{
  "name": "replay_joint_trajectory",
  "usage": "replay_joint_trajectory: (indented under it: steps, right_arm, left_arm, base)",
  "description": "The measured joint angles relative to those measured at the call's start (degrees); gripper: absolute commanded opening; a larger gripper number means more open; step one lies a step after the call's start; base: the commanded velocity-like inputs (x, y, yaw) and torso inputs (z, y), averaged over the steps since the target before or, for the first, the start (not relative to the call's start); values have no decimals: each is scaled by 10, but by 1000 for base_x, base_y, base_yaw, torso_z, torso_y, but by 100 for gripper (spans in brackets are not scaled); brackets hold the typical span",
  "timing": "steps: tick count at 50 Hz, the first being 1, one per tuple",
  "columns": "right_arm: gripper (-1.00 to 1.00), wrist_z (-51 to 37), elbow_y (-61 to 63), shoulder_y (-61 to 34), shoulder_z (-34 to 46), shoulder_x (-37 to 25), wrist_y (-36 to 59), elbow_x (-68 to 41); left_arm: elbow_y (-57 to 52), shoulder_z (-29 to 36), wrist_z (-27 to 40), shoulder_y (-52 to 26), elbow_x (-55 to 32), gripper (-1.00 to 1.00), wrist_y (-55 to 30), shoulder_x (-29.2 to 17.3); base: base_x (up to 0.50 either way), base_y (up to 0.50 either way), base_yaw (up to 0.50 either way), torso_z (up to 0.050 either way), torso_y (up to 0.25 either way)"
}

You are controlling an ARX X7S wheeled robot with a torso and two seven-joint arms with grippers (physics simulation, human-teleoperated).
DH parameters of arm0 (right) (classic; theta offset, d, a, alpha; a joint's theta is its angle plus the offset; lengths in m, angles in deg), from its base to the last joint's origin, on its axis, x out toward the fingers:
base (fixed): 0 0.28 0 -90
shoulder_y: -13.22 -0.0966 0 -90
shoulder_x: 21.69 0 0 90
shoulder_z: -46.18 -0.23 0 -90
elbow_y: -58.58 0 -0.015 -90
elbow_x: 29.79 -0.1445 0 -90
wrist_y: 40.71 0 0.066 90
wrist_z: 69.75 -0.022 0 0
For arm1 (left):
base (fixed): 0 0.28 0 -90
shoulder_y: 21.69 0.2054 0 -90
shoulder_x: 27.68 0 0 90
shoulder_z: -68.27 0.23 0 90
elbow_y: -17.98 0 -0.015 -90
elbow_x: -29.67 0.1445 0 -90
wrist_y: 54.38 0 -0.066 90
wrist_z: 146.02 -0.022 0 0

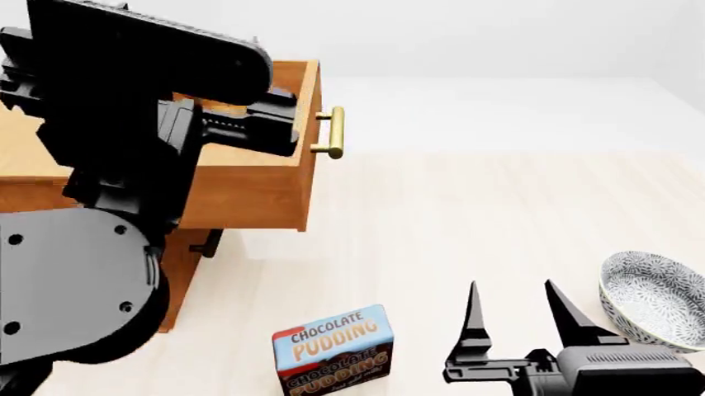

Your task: Put the butter at the back in the top drawer of the cabinet and close it.

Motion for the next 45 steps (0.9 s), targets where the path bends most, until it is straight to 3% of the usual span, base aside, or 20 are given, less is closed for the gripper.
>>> replay_joint_trajectory:
  steps: [10,20,31,45]
  right_arm:
    - [100,-76,48,-19,-30,18,86,-30]
    - [100,-214,92,-43,-71,66,192,-37]
    - [100,-360,126,-59,-148,141,287,-79]
    - [100,-532,159,-102,-284,199,449,-227]
  left_arm:
    - [-96,7,-52,177,144,100,138,-136]
    - [-123,15,-85,288,230,100,244,-213]
    - [-122,19,-107,346,268,100,311,-250]
    - [-109,27,-123,381,294,100,350,-256]
  base:
    - [0,0,0,0,0]
    - [0,0,0,0,0]
    - [0,0,0,0,0]
    - [0,0,0,0,0]
